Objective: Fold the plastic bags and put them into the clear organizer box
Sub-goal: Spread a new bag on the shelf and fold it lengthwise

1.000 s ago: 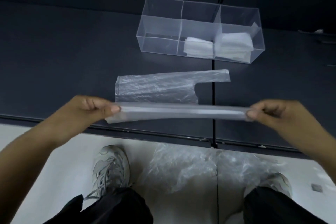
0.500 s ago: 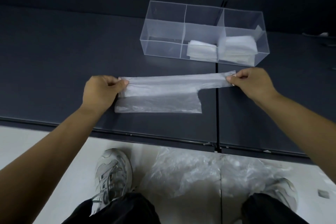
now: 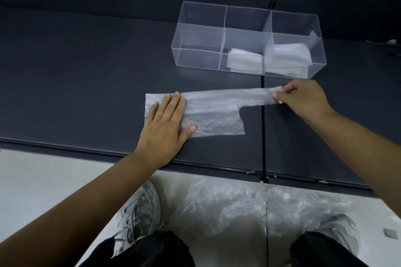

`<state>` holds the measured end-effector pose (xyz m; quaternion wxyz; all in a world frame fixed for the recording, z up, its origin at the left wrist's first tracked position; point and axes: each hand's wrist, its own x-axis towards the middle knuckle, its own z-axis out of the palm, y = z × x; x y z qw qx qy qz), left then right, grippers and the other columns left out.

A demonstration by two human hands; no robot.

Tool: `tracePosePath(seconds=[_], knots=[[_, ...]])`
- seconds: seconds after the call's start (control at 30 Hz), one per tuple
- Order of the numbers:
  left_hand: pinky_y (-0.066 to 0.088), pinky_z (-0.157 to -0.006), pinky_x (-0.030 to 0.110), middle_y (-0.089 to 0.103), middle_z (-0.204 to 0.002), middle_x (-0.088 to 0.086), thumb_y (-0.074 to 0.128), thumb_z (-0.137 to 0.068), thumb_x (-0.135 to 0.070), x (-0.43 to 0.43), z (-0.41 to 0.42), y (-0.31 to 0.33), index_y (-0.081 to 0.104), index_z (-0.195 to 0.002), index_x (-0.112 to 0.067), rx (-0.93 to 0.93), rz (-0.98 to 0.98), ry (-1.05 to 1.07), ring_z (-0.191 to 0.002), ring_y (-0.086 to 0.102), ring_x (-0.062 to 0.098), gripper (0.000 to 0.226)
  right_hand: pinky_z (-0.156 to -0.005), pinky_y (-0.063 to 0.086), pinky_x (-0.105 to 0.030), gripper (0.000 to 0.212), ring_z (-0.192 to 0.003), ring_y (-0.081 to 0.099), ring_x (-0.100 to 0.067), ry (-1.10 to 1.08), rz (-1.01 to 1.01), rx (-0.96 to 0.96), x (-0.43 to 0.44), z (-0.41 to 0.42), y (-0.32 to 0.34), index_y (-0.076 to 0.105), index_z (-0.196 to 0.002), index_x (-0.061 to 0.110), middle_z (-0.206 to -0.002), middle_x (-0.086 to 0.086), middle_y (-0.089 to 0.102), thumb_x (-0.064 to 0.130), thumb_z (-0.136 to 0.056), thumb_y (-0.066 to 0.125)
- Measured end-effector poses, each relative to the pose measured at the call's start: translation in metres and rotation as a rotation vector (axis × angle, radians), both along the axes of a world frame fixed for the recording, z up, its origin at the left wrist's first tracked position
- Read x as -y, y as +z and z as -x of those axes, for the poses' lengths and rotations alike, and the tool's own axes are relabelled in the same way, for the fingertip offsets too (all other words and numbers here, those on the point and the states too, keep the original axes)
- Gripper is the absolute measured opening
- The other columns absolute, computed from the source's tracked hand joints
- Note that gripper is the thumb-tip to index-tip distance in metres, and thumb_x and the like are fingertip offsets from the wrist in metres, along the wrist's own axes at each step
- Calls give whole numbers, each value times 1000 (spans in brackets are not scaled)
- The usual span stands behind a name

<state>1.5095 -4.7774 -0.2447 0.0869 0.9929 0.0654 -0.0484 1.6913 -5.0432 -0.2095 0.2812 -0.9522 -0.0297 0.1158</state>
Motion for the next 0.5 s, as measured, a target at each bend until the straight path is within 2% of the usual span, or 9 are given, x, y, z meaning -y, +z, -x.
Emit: tracePosePath(seconds=[0.1,0.17,0.23,0.3,0.4,0.5], knots=[[-4,-120,41,0,-161,2,3,-91,-66,1,4,-5,1,-153,-19,11,-88,-13,-148,-4,19,78,-82,46,-35,25,-99,55,-29,71,58,274,-22,20,12,60,-107,10,-109,-10,55,14,-83,65],[0,-120,44,4,-161,3,7,-90,-65,3,3,-5,7,-153,-19,9,-96,-11,-149,1,22,78,-94,43,-40,32,-107,52,-30,286,-40,402,-55,44,19,60,-115,7,-116,-14,53,7,-83,61],[3,-120,47,8,-160,5,10,-90,-65,4,3,-2,12,-153,-17,10,-91,-17,-148,5,24,79,-109,31,-37,40,-125,44,-29,576,-119,293,-94,73,18,52,-130,6,-133,-15,49,9,-90,56],[3,-119,48,11,-160,7,10,-87,-65,4,4,-1,13,-151,-15,-2,-73,-26,-148,3,26,81,-118,14,-29,48,-141,26,-22,755,-147,134,-127,100,9,35,-145,5,-152,-12,33,17,-99,45],[-4,-119,46,7,-161,7,5,-84,-63,3,4,-2,-1,-149,-16,-32,-88,-21,-148,-5,25,80,-119,-2,-29,55,-148,2,-14,813,1,159,-150,117,-17,12,-152,10,-161,-4,8,30,-104,29],[-4,-119,47,0,-161,1,7,-82,-70,2,3,-2,-3,-152,-19,-35,-94,-20,-148,-8,23,87,-119,-7,-33,58,-148,-5,-12,739,162,227,-145,107,-33,4,-153,15,-162,0,1,39,-103,21]])
